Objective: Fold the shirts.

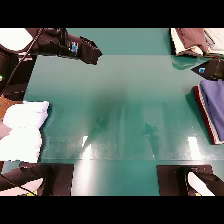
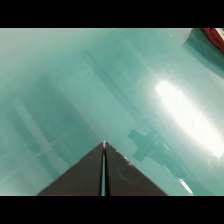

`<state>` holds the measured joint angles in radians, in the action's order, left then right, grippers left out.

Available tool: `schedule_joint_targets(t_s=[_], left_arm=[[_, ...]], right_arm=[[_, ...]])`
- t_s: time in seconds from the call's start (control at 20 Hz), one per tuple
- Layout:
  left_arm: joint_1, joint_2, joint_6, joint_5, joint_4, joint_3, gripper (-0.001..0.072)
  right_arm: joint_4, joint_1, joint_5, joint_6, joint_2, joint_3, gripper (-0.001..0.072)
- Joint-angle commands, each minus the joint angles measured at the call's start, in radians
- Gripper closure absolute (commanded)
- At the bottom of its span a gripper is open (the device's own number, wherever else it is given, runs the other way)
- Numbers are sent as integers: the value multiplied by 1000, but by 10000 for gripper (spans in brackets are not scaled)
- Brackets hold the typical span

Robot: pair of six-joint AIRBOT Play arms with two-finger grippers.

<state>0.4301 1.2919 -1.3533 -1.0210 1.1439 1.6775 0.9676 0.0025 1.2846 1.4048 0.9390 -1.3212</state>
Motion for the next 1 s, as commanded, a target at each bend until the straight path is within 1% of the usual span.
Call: schedule_joint_targets(t_s=[0.0, 0.5, 0.55, 0.6, 0.65, 0.75, 0.95], left_arm=[[0, 0, 0, 0, 0, 0, 679], [0, 0, -1, 2, -1, 0, 679], [0, 0, 3, 27, 1, 0, 679], [-1, 0, 6, 87, 8, 0, 679], [-13, -3, -2, 90, 22, 6, 679], [-78, -42, -26, -43, 105, 15, 680], [-294, -140, -34, -393, 426, 12, 678]], right_arm=[[1, 2, -2, 0, 0, 0, 699], [1, 2, -2, 0, 0, 0, 699], [1, 2, -2, 0, 0, 0, 698], [1, 2, -2, 0, 0, 0, 699], [1, 2, -2, 0, 0, 0, 698], [1, 2, -3, 0, 0, 0, 698], [1, 2, -3, 0, 0, 0, 698]])
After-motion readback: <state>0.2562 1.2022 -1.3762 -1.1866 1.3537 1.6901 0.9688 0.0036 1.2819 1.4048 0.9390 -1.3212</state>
